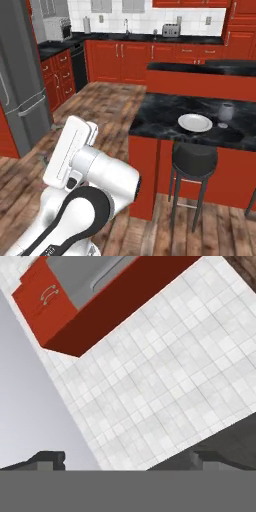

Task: Retrieve the wine glasses from the counter and place one next to each plate.

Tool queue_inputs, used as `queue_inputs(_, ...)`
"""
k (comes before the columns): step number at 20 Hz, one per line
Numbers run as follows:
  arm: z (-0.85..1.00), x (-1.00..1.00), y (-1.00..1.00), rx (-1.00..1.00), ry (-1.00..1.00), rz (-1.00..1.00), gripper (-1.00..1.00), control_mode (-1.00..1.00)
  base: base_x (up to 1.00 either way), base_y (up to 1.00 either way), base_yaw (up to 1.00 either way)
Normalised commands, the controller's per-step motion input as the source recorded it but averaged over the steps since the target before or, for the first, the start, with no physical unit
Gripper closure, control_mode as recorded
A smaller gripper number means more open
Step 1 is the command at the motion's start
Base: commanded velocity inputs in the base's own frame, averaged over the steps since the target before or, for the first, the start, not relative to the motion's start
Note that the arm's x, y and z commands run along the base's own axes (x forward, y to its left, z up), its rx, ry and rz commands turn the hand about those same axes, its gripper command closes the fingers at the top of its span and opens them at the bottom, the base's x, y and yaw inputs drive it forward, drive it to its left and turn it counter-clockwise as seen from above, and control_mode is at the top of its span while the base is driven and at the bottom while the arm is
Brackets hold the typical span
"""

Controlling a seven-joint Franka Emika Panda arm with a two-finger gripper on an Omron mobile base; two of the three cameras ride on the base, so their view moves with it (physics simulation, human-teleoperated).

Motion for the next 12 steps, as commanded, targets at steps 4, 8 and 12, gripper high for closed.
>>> queue_inputs(4,0.00,0.00,0.00,0.00,0.00,0.00,-1.00,1.00,0.19,1.00,-0.02)
queue_inputs(8,0.00,0.00,0.00,0.00,0.00,0.00,-1.00,1.00,0.83,1.00,-0.17)
queue_inputs(12,0.00,0.00,0.00,0.00,0.00,0.00,-1.00,1.00,1.00,1.00,-0.26)
